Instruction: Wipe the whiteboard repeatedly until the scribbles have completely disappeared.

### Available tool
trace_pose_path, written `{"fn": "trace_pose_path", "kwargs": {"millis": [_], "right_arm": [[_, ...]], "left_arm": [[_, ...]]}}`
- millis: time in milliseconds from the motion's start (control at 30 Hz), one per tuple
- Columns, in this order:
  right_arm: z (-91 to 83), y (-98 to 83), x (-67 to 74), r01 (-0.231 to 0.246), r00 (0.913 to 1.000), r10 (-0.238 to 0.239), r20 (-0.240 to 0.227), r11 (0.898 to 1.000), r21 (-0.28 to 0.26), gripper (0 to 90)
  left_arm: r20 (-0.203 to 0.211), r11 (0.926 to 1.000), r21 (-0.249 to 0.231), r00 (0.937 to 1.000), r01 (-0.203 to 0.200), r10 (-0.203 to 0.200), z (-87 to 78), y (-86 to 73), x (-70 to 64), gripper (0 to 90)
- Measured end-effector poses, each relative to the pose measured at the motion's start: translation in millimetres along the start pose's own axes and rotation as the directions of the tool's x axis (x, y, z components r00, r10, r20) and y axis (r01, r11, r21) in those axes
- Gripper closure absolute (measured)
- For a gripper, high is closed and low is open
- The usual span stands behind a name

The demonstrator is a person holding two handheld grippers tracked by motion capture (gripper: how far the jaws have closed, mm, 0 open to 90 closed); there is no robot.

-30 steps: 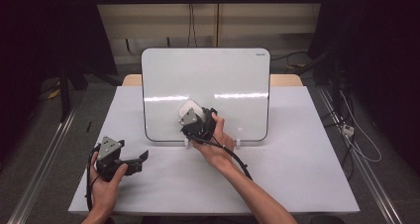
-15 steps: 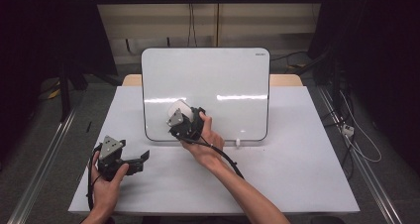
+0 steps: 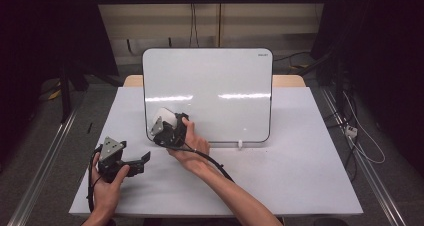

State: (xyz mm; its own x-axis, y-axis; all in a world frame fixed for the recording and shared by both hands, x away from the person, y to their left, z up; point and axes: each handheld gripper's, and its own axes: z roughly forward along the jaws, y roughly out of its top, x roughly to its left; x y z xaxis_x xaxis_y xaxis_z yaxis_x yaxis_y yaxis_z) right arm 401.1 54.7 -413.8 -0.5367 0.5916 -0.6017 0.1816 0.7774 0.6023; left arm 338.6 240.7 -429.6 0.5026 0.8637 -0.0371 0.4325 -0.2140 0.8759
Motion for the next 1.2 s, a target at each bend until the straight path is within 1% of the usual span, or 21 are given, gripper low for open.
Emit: {"fn": "trace_pose_path", "kwargs": {"millis": [33,100,200,267,300,367,400,433,533,567,600,700,767,833,900,1033,1100,1167,1200], "right_arm": [[0.5,0.7,2.1,0.007,1.0000,-0.007,0.000,1.000,-0.002,31.9],[1.1,1.2,1.7,0.004,1.0000,-0.004,-0.005,1.000,0.003,31.9],[-1.0,-0.5,-0.8,-0.036,0.9991,0.036,-0.023,0.999,-0.018,31.9],[-1.5,-2.3,-4.0,-0.060,0.9972,0.059,-0.046,0.998,-0.032,31.9],[-2.5,-2.7,-6.0,-0.081,0.9951,0.079,-0.060,0.996,-0.031,31.9],[-4.1,-4.3,-10.2,-0.137,0.9874,0.132,-0.087,0.989,-0.047,31.9],[-5.2,-5.3,-12.3,-0.152,0.9844,0.145,-0.100,0.987,-0.060,32.0],[-6.8,-6.2,-14.5,-0.159,0.9826,0.151,-0.108,0.985,-0.070,32.0],[-14.0,-8.3,-19.5,-0.166,0.9811,0.155,-0.116,0.982,-0.092,31.9],[-16.4,-9.1,-21.2,-0.181,0.9780,0.169,-0.123,0.979,-0.094,32.0],[-18.5,-10.9,-23.9,-0.185,0.9762,0.172,-0.133,0.978,-0.098,31.9],[-20.6,-18.8,-32.4,-0.212,0.9711,0.198,-0.134,0.972,-0.103,31.9],[-20.6,-24.6,-37.4,-0.250,0.9629,0.236,-0.131,0.963,-0.104,31.9],[-21.5,-29.9,-42.4,-0.279,0.9539,0.263,-0.145,0.955,-0.105,32.0],[-23.7,-33.7,-46.6,-0.282,0.9533,0.265,-0.145,0.953,-0.110,31.9],[-27.2,-43.7,-56.1,-0.310,0.9447,0.294,-0.145,0.945,-0.103,31.9],[-30.2,-49.4,-61.7,-0.317,0.9433,0.302,-0.139,0.943,-0.104,31.9],[-34.0,-54.2,-67.8,-0.330,0.9390,0.315,-0.137,0.938,-0.106,32.0],[-35.7,-56.4,-71.0,-0.332,0.9388,0.317,-0.134,0.937,-0.107,31.9]], "left_arm": [[-0.003,1.0000,-0.003,1.0000,-0.002,0.002,-0.4,-0.1,0.2,5.9],[-0.004,1.0000,-0.002,1.0000,0.006,-0.006,-0.2,-0.6,1.5,5.9],[-0.004,1.0000,-0.002,1.0000,0.008,-0.008,-0.4,-0.8,2.2,5.9],[-0.002,1.0000,-0.002,1.0000,0.008,-0.008,-0.6,-0.7,1.7,5.9],[-0.001,1.0000,-0.002,1.0000,0.008,-0.008,-0.7,-0.6,1.6,5.9],[-0.003,1.0000,0.002,1.0000,0.003,-0.003,-1.3,-0.7,2.0,5.9],[-0.004,1.0000,-0.002,1.0000,0.007,-0.007,-1.2,-0.9,2.1,5.9],[-0.006,1.0000,0.001,1.0000,0.006,-0.006,-1.1,-1.1,2.6,5.9],[-0.005,0.9999,0.004,0.9999,0.009,-0.009,-0.7,-1.5,2.3,5.9],[-0.003,1.0000,0.003,1.0000,0.009,-0.009,-0.8,-1.4,1.7,5.9],[-0.004,1.0000,0.001,1.0000,0.005,-0.005,-1.0,-1.2,1.4,5.9],[-0.006,1.0000,0.003,1.0000,0.005,-0.005,-0.8,-1.2,0.8,5.9],[-0.005,1.0000,0.004,1.0000,0.005,-0.005,-0.4,-1.1,0.7,5.9],[-0.004,1.0000,0.002,1.0000,0.007,-0.007,0.2,-1.3,0.8,5.9],[-0.006,1.0000,0.007,1.0000,0.005,-0.005,0.5,-1.3,0.9,5.9],[-0.003,1.0000,0.008,1.0000,0.002,-0.002,0.9,-1.8,0.8,5.9],[-0.005,0.9999,0.013,1.0000,0.008,-0.008,1.2,-2.4,1.1,5.9],[-0.007,0.9998,0.017,1.0000,0.006,-0.006,1.9,-2.9,1.5,5.9],[-0.006,0.9998,0.019,1.0000,0.006,-0.006,2.3,-3.1,1.6,5.9]]}}
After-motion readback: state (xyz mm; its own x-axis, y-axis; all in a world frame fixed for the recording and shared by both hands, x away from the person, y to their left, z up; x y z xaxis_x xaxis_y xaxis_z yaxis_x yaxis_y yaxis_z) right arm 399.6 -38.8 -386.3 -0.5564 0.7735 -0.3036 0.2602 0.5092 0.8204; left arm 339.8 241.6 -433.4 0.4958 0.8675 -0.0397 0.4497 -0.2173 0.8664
